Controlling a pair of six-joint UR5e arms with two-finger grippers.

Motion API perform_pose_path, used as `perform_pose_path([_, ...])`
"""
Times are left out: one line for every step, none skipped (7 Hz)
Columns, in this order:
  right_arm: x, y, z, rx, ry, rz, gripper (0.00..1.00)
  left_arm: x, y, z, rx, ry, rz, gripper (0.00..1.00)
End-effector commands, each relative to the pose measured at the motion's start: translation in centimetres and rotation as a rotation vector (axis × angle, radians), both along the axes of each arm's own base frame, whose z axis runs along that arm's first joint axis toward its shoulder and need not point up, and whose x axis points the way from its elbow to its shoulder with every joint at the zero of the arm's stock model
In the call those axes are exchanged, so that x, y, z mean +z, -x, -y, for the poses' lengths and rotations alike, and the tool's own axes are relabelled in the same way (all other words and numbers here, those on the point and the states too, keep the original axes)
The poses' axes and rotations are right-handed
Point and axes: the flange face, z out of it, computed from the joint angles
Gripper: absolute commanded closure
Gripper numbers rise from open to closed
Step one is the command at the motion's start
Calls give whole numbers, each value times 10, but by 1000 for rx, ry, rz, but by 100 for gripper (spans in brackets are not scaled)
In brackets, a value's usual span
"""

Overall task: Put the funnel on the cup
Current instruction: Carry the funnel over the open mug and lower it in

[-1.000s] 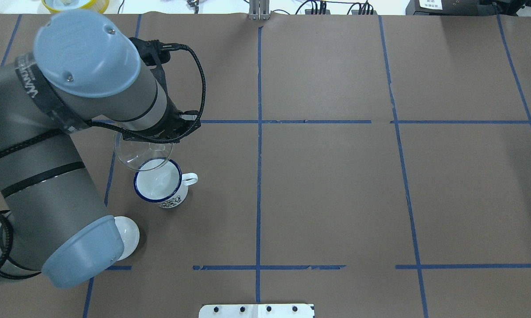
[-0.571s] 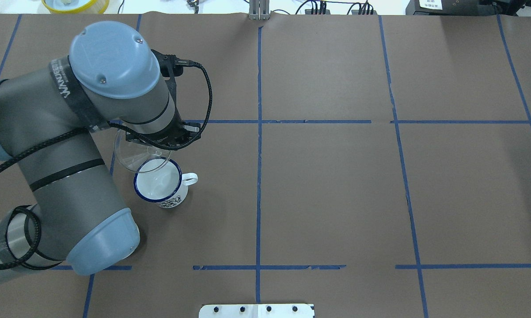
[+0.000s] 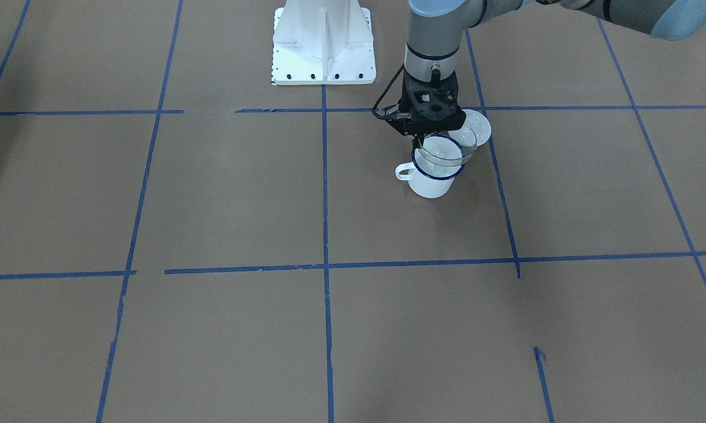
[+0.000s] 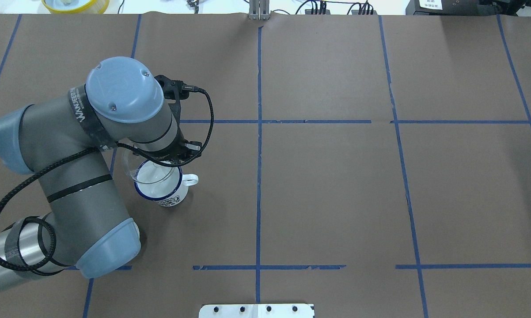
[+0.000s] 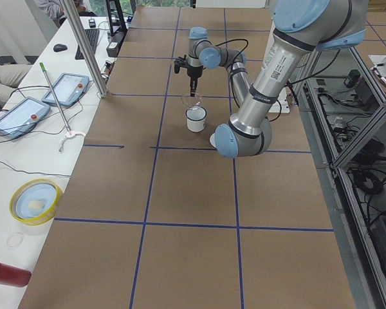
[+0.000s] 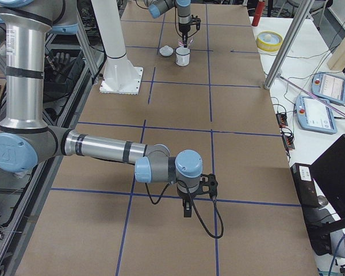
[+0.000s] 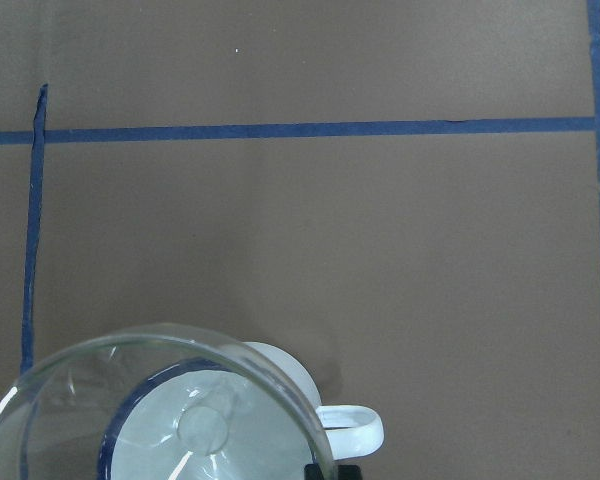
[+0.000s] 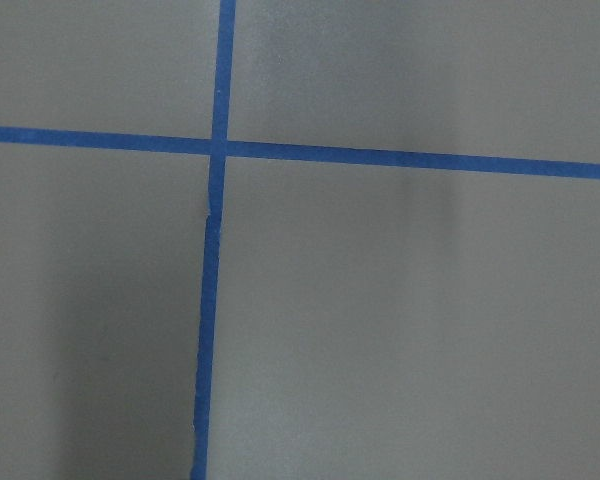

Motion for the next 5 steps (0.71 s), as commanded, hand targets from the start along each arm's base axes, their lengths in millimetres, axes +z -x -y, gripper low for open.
perform_pose_path([0,0,0,0,0,0,0,11,-15,-16,39,14,13,100])
perform_pose_path([0,0,0,0,0,0,0,22,-32,-18,57,26,36,100])
perform_pose_path([0,0,0,0,0,0,0,29,-39,-15,70,21,44,100])
perform_pose_path([0,0,0,0,0,0,0,35,-45,-12,78,14,45,100])
perform_pose_path([0,0,0,0,0,0,0,37,-48,-11,78,8,39,100])
